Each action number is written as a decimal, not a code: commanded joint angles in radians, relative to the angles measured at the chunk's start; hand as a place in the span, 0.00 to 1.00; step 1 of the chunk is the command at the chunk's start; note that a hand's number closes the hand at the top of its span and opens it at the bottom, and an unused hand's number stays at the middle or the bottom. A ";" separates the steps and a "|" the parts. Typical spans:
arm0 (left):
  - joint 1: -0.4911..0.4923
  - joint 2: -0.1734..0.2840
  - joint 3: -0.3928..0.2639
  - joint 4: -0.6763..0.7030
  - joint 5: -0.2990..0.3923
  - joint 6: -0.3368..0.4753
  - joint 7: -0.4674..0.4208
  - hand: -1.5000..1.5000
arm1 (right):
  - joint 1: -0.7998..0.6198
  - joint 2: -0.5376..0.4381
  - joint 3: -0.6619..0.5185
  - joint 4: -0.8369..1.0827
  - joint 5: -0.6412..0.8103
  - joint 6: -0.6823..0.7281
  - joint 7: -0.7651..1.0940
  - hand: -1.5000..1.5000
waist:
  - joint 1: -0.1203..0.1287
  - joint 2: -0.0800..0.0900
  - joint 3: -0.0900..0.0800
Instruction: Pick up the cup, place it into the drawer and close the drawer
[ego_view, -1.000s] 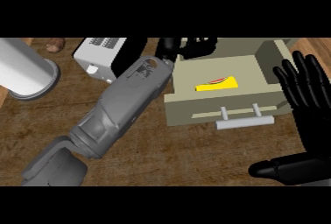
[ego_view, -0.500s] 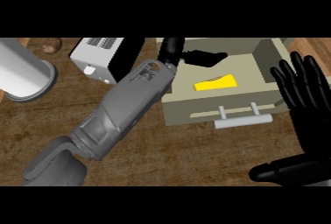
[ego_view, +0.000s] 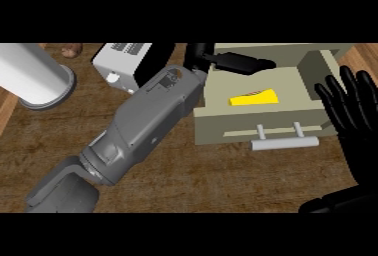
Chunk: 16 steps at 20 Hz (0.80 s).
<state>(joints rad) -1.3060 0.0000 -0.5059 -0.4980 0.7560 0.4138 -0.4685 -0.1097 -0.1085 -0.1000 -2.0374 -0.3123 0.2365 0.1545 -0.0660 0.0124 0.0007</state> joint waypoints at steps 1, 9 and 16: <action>0.066 0.000 0.007 -0.093 0.044 -0.001 -0.010 0.00 | 0.021 -0.029 -0.032 -0.059 -0.057 0.022 0.027 1.00 | 0.039 -0.012 -0.001; 0.181 0.139 0.089 -0.258 0.034 -0.001 0.058 0.00 | 0.069 -0.154 -0.002 -0.058 0.087 0.154 -0.006 1.00 | 0.085 -0.022 -0.001; 0.442 0.294 0.099 -0.552 0.048 -0.007 0.128 0.00 | 0.075 -0.191 0.039 -0.052 0.215 0.172 0.015 1.00 | 0.104 -0.024 -0.001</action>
<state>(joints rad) -0.9803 0.2208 -0.4124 -0.9097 0.7981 0.4096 -0.3732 -0.0387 -0.2777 -0.0960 -2.0994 -0.1767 0.3914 0.1604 0.0275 -0.0106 -0.0005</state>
